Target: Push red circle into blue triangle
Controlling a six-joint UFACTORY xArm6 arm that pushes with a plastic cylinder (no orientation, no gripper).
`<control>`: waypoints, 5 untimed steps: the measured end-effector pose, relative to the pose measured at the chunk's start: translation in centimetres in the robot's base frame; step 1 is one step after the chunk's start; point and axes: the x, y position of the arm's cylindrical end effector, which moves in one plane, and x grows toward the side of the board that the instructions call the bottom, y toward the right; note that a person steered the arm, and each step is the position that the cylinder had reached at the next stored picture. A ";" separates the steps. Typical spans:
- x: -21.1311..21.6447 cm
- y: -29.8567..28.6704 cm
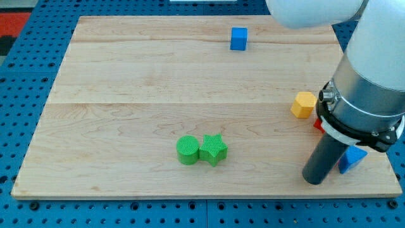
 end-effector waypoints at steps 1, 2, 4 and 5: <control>0.0 1.2; 0.1 1.6; -0.5 -5.4; -6.0 -9.9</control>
